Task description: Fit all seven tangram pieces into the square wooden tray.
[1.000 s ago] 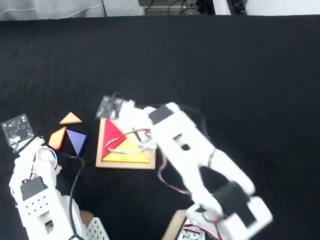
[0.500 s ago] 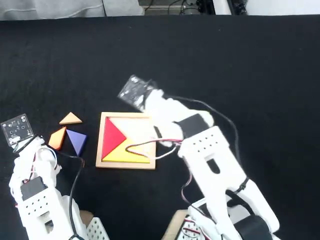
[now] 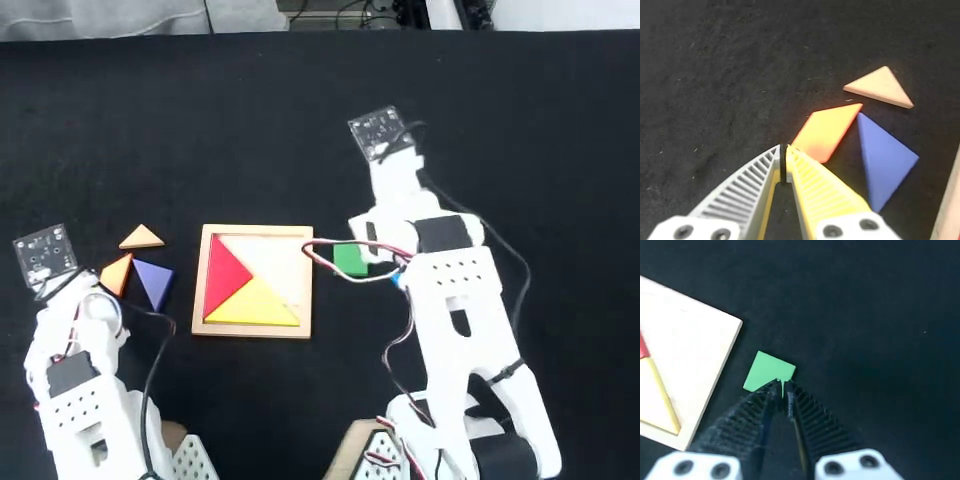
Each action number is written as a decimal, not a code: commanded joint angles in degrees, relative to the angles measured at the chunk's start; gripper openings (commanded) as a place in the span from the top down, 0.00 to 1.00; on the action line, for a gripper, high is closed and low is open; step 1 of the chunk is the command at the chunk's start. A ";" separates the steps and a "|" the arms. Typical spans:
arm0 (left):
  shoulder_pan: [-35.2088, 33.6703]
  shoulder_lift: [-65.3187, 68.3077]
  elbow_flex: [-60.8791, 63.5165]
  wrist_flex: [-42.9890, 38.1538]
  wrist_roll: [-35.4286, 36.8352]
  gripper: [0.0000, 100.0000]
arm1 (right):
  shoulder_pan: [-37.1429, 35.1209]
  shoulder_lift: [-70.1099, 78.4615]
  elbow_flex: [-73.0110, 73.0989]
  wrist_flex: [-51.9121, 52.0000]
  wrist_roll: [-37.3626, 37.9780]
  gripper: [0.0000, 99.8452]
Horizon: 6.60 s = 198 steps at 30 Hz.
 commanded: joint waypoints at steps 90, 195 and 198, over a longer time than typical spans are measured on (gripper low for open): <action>12.35 71.74 -55.87 21.80 8.79 0.73 | 7.21 -1.89 25.98 -39.38 -2.90 0.99; 16.84 67.69 -51.03 20.04 -5.36 0.70 | 5.10 -1.89 26.07 -39.03 -0.97 0.99; 16.75 67.78 -49.63 18.29 -5.27 0.70 | 5.10 -1.98 26.51 -39.21 -0.97 0.99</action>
